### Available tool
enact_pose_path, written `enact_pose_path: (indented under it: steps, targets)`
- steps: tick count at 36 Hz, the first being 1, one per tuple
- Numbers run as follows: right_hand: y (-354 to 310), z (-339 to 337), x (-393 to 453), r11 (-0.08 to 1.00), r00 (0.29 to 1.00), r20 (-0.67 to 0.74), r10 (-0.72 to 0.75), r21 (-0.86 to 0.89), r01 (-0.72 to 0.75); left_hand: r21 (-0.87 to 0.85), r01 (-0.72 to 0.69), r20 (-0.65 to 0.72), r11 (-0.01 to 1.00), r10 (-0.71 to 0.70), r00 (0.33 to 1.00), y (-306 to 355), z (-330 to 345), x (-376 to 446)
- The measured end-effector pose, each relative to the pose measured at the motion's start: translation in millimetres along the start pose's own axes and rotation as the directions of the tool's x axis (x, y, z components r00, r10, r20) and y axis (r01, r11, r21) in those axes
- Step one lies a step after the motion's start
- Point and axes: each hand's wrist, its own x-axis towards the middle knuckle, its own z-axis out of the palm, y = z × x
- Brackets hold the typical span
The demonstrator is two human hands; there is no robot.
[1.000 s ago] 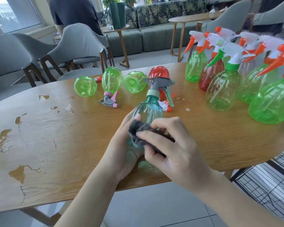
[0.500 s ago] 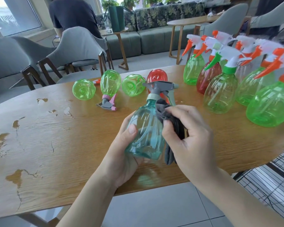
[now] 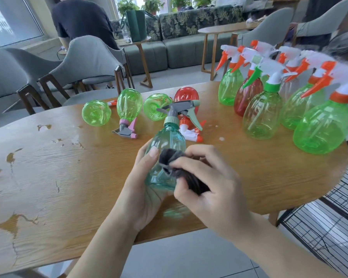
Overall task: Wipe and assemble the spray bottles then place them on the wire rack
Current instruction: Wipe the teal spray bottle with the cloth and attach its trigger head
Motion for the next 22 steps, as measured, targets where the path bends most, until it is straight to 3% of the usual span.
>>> enact_pose_path:
  steps: [10, 18, 22]
  targets:
    - [5.0, 0.7, 3.0, 0.994, 0.995, -0.033, 0.092, -0.052, -0.093, 0.101, 0.04, -0.027, 0.994, -0.038, 0.999, -0.4, 2.5, 0.5]
    - [-3.3, 4.0, -6.6, 0.976, 0.977, 0.083, -0.197, -0.082, 0.203, -0.083, 0.133, 0.039, 0.988, -0.13, 0.991, 3.7, 4.6, -0.6]
    - [-0.1, 6.0, -4.9, 0.967, 0.976, 0.064, -0.209, -0.132, 0.216, -0.055, 0.111, 0.033, 0.992, -0.11, 0.993, 4.8, 6.4, 0.8]
